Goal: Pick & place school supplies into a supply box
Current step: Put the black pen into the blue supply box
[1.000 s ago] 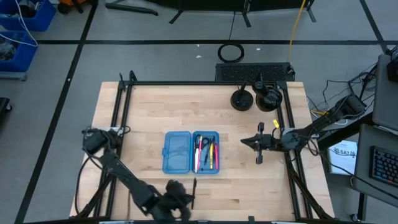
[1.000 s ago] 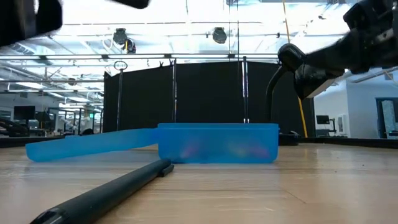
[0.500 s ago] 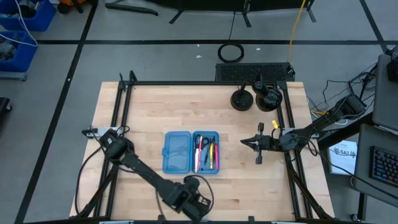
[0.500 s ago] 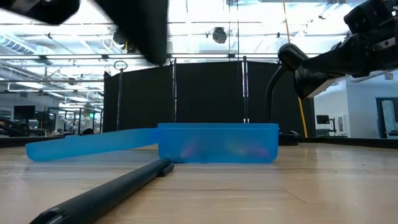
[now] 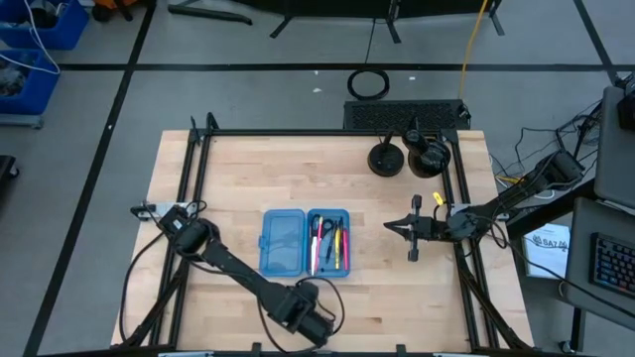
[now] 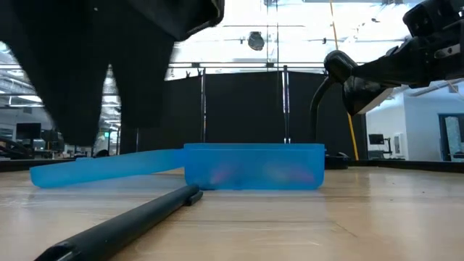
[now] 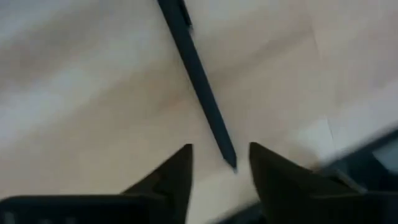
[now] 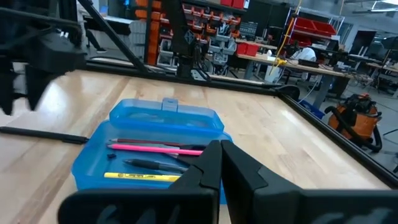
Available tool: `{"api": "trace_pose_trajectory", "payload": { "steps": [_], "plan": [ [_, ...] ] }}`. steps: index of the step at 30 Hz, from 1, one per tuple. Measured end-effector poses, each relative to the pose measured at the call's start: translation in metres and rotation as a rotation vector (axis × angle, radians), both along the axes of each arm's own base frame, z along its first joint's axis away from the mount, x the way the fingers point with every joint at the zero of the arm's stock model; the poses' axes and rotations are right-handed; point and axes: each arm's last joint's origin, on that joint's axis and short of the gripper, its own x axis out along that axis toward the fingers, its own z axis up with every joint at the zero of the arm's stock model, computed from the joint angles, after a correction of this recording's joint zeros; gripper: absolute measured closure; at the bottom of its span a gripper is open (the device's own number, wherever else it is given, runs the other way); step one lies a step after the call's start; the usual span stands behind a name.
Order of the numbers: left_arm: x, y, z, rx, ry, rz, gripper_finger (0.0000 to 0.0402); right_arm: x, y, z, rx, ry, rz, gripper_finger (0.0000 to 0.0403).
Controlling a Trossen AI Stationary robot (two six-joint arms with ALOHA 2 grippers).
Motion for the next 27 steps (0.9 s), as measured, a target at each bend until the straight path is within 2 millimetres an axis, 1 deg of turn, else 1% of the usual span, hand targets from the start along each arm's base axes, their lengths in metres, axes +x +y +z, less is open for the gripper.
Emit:
{"api": "trace_pose_trajectory", "payload": {
  "steps": [3,5,7,10,14,19,23,27],
  "plan": [
    [0.0,0.009,-0.001,0.077,0.01,0.03,0.0191,0.0,0.0,0.0,-0.001,0.0,0.0,0.0399],
    [0.001,0.012,-0.004,0.107,0.002,0.033,0.0163,0.0,0.0,0.0,-0.002,0.0,0.0,0.0399],
    [0.002,0.014,-0.007,0.105,-0.002,0.029,0.0148,0.0,0.0,0.0,-0.002,0.001,0.0,0.0399],
    [0.0,0.015,-0.013,0.096,0.017,0.027,0.0142,0.0,0.0,0.0,0.0,0.001,0.0,0.0399],
    [-0.004,0.016,-0.033,0.082,0.028,0.045,0.0159,0.0,0.0,0.0,0.002,0.001,0.001,0.0399],
    [-0.007,0.018,-0.051,0.045,0.004,0.046,0.0188,0.0,0.0,-0.001,0.018,0.003,0.0,0.0399],
    [-0.012,0.02,-0.059,0.048,0.03,0.063,0.0212,0.0,0.0,-0.001,0.015,0.009,0.0,0.0399],
    [-0.016,0.018,-0.061,0.054,0.049,0.074,0.0252,0.0,0.0,-0.001,0.015,0.009,0.0,0.0399]
  ]
}}
